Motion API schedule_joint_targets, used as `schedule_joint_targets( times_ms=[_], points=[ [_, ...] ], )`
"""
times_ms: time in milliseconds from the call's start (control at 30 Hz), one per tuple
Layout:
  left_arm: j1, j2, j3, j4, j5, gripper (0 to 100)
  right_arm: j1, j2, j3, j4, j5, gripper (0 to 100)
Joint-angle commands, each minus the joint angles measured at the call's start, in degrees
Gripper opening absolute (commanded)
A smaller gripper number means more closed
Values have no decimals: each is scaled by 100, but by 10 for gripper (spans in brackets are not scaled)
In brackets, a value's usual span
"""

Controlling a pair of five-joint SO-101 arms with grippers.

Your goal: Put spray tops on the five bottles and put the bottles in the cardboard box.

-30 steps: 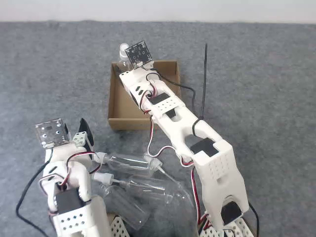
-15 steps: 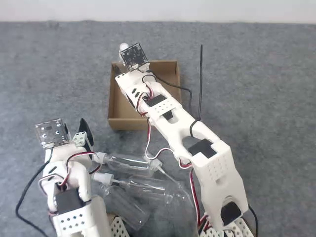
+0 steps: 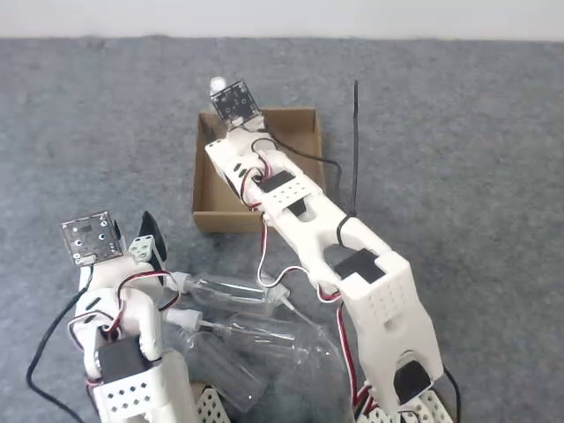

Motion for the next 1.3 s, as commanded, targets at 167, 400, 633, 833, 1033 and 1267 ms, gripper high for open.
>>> schedule_joint_targets(
  times_ms=[167,400,633,833,1033,1267],
  points=[
    [9,-88,-66,-202,-53,163,-40,-163,-97,48,149,292],
    [9,-88,-66,-202,-53,163,-75,-365,-88,664,413,293],
    [9,-88,-66,-202,-53,163,-48,-655,-88,1411,404,293],
    [9,-88,-66,-211,-53,163,-31,-708,-97,1798,440,293],
    [9,-88,-66,-220,-53,163,66,-884,-88,2149,440,293],
    [0,-88,-66,-220,-53,163,66,-1305,-88,3081,413,293]
  ],
)
